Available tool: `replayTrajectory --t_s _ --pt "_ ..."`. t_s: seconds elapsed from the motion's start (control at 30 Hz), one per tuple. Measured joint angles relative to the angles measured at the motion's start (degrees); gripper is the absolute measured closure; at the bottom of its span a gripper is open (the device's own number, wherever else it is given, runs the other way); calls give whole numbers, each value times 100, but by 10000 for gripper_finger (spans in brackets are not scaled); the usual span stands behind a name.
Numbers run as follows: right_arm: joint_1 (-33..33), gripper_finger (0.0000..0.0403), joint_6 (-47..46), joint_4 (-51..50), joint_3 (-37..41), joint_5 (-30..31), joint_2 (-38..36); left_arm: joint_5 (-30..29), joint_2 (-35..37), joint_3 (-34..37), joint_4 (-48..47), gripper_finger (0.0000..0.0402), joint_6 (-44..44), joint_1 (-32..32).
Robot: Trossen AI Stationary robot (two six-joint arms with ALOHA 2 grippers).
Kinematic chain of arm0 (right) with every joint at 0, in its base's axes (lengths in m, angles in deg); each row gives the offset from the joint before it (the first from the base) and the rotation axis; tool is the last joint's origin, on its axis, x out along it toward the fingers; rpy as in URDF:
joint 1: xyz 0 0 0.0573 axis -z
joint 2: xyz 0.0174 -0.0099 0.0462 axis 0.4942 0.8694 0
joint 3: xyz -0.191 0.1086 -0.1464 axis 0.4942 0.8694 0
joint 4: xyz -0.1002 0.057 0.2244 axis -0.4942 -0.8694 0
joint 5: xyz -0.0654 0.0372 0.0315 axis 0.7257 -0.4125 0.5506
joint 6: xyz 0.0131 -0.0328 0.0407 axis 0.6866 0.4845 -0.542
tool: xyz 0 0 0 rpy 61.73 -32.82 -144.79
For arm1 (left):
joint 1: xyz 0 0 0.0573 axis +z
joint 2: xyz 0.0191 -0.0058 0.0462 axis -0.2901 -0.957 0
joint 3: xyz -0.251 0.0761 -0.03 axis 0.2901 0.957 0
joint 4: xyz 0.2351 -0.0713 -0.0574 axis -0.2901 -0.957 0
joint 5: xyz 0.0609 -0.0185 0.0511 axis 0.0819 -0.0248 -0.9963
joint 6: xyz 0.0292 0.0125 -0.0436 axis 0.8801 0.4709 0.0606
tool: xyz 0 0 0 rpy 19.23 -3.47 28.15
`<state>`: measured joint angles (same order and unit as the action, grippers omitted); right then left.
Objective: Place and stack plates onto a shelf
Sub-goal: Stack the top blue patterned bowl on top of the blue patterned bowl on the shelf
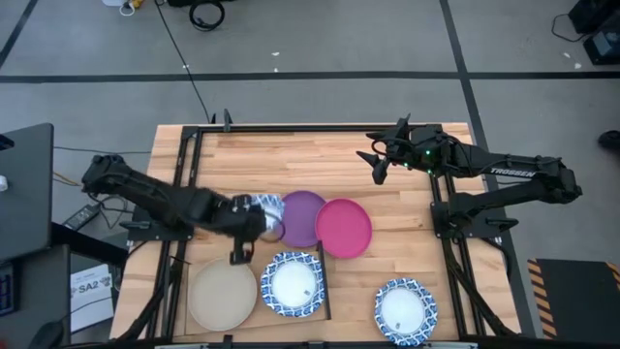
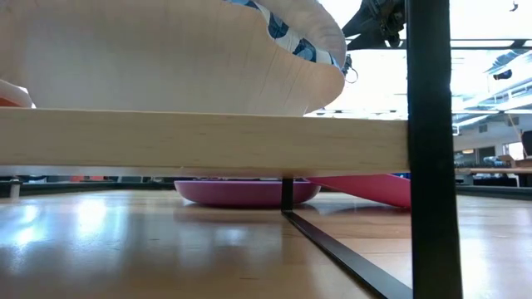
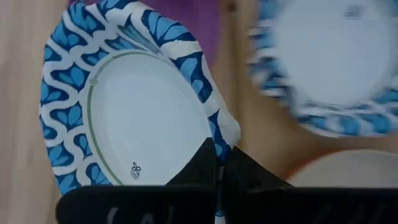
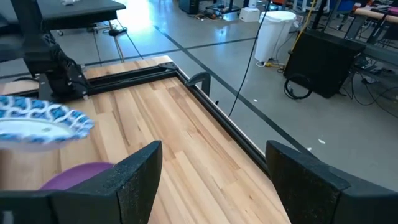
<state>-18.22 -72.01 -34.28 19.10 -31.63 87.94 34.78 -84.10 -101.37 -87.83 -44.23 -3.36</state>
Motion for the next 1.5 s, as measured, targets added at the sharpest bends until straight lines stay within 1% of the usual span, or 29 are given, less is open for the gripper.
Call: replayTrajectory --t_s 0.1,0.33,0.43,0.5,0.67,0.93,1.2,1.37,1.5 --pt "-1 112 0 -2 0 -2 0 -5 -1 -55 325 398 -11 -400" --pt "0 112 -1 -2 0 -1 0 -26 -1 -79 1242 398 18 -1097" --pt "-2 112 -2 -2 0 -2 0 -62 -1 -79 1493 398 31 -1317" --pt "-2 112 -2 0 0 -2 0 -195 -1 -79 1652 398 35 -1435" --pt "-2 112 -4 -2 0 -1 0 -326 -1 -79 2048 398 360 -1712" --pt "-2 112 -4 0 0 0 0 -324 -1 -79 2639 394 483 -1862" --pt "-2 112 -4 0 0 0 0 -319 -11 -79 2676 391 481 -1862" --pt "-2 112 -4 2 0 -2 0 -111 -192 -82 2721 390 481 -1865" --pt "-2 112 -4 1 0 -2 0 -85 -355 -82 2707 390 482 -1865"
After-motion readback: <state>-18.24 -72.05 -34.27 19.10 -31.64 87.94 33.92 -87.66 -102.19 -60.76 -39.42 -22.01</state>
